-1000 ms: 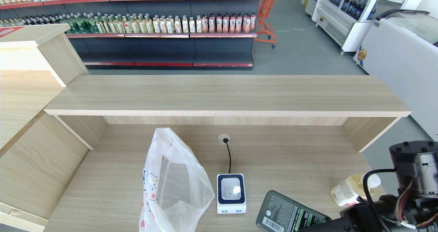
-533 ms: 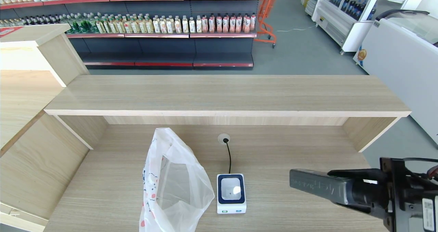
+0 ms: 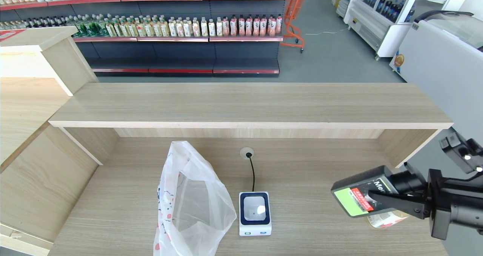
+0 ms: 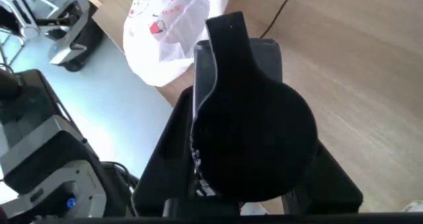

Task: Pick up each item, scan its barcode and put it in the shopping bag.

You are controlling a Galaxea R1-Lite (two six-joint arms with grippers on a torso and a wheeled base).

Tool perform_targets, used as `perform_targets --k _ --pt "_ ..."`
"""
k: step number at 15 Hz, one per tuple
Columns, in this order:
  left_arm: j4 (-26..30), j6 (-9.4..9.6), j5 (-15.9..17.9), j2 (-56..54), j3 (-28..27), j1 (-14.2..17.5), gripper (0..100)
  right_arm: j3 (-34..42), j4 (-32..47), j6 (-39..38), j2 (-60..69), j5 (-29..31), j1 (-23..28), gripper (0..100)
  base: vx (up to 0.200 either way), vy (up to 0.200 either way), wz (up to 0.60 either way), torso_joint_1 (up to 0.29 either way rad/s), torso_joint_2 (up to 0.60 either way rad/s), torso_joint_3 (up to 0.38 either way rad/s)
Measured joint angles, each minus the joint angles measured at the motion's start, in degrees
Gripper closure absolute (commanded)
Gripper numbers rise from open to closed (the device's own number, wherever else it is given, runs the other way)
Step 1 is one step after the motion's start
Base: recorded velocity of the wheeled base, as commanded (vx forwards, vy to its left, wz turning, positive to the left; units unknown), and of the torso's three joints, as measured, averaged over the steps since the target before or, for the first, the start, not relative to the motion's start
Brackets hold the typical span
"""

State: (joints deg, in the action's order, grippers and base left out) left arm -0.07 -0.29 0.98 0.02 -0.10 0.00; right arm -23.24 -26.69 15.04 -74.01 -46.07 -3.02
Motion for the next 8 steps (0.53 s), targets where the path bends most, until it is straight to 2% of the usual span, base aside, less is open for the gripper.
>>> perform_targets --k 4,8 --pt "0.0 0.05 0.0 0.0 0.0 0.0 0 -4.0 -0.2 -11.2 -11.3 0.6 -4.3 100 0.000 0.000 0.00 0.000 0.00 0.000" --pt "0.0 0.02 0.0 0.0 0.0 0.0 0 -9.5 -0.1 -14.6 -23.4 3.8 -10.9 100 0.000 0.000 0.00 0.000 0.00 0.000"
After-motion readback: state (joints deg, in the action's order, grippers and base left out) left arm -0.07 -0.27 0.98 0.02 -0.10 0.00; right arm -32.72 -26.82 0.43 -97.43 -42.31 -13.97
